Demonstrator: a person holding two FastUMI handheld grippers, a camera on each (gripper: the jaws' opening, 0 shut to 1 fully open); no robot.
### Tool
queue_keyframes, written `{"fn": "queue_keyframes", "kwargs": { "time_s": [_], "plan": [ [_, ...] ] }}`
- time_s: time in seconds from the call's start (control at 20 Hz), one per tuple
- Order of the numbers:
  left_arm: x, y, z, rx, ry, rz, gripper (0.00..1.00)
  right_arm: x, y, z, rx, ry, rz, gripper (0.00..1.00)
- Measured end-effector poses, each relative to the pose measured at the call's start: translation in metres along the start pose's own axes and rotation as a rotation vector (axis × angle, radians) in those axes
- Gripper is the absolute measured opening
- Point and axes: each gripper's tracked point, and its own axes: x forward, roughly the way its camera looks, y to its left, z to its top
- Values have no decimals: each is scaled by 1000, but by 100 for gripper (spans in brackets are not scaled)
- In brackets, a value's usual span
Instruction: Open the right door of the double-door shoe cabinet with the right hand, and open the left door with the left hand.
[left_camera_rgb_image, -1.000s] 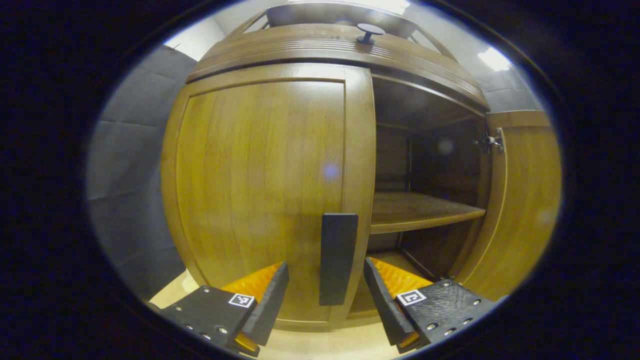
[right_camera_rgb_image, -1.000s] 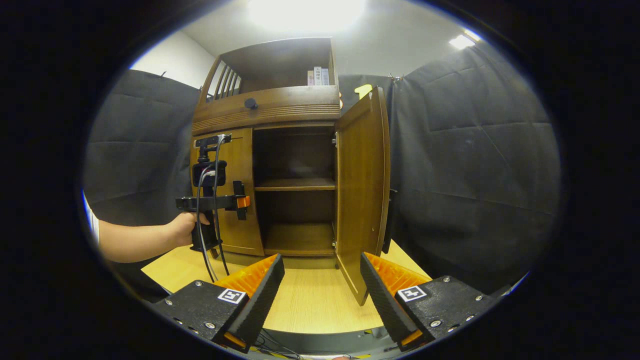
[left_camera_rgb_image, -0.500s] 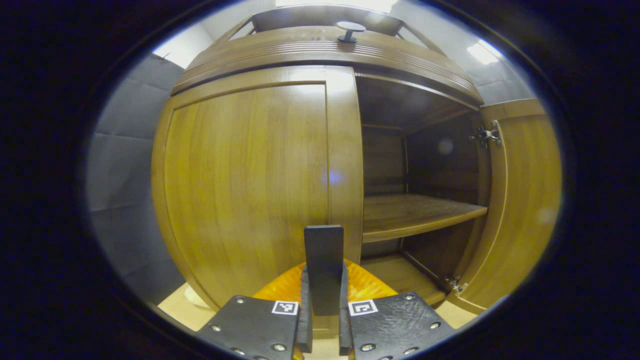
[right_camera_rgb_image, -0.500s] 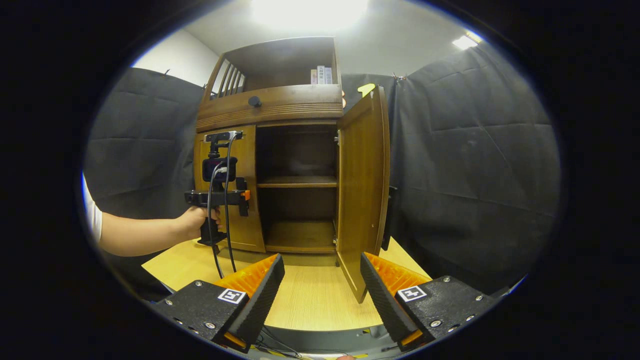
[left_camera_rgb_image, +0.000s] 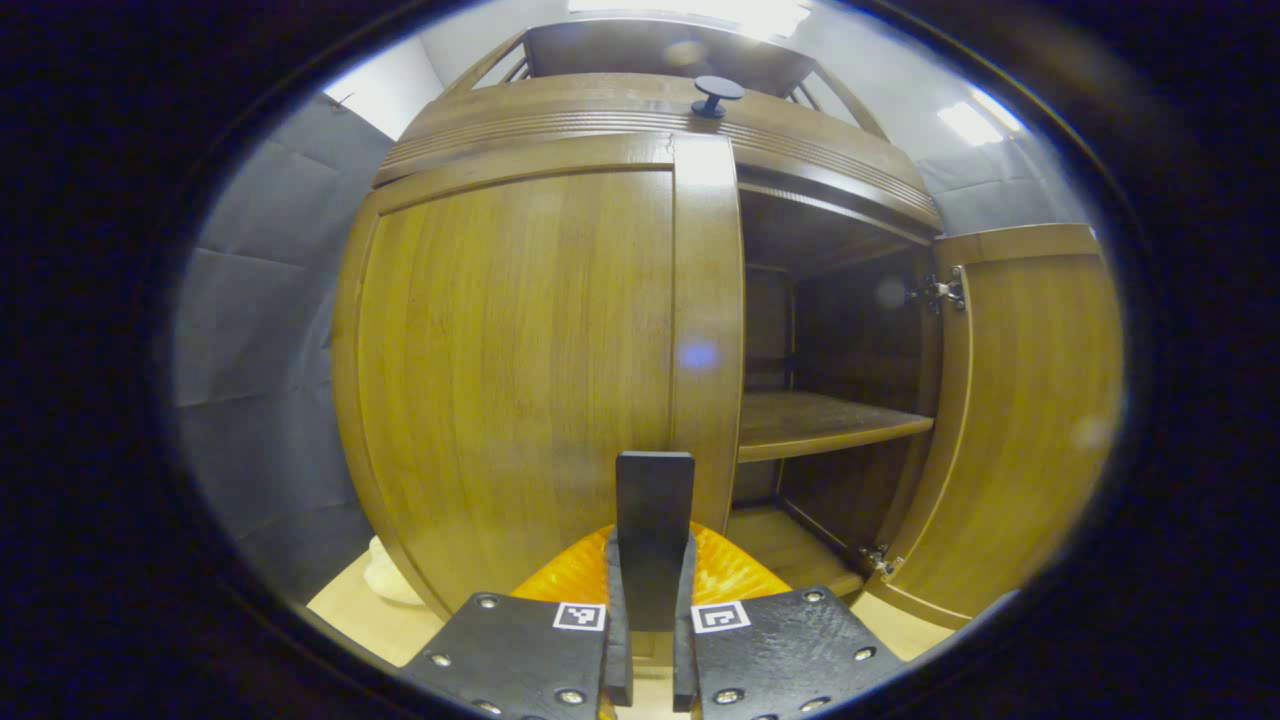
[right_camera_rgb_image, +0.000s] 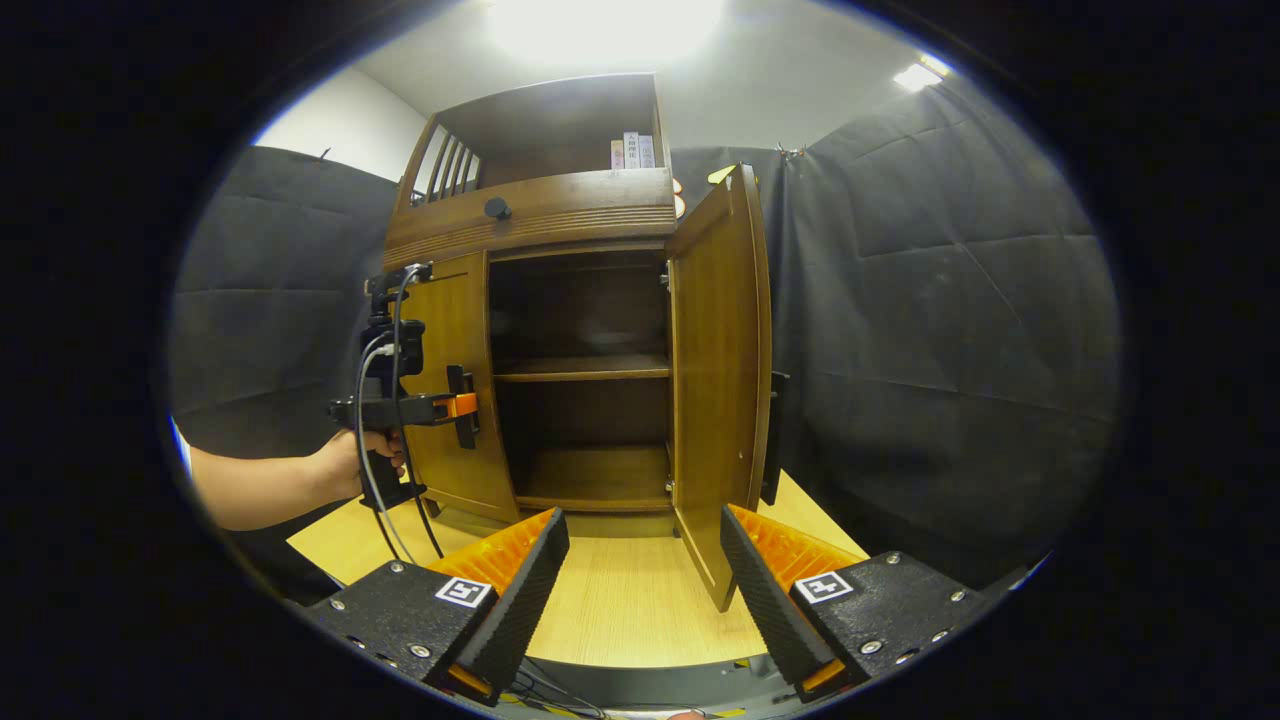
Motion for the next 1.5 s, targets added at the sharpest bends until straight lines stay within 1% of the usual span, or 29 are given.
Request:
{"fn": "queue_keyframes", "kwargs": {
  "time_s": [0.35,0.4,0.45,0.6,0.65,0.7,0.75,0.95,1.1,1.3,1.35,1.4,1.45,1.5],
  "plan": [
    [-11,2,25,-3,0,-20,22,12,7,-9,18,27,35,94],
    [-11,2,29,0,2,-21,22,14,7,-10,18,29,35,92],
    [-14,2,33,-3,4,-23,22,15,7,-11,19,31,35,94],
    [-18,3,46,-10,8,-27,22,21,11,-12,30,34,47,94],
    [-20,5,48,-10,7,-25,22,23,13,-10,31,31,51,94],
    [-21,6,52,-7,7,-20,22,25,15,-10,25,31,56,92],
    [-23,6,55,-2,7,-18,22,29,16,-10,19,33,61,94],
    [-21,4,58,-9,7,-10,22,39,25,0,27,6,79,94],
    [-15,1,58,-8,5,0,22,44,35,-2,18,11,99,94],
    [-7,-2,61,-14,2,21,12,51,51,0,10,12,133,94],
    [-14,-1,59,-16,3,25,10,53,54,0,6,12,140,94],
    [-16,2,59,-19,1,33,9,54,57,0,1,13,145,96],
    [-19,5,61,-22,1,44,9,55,61,1,0,13,153,96],
    [-20,7,64,-20,0,56,9,56,65,0,1,13,161,94]
  ]
}}
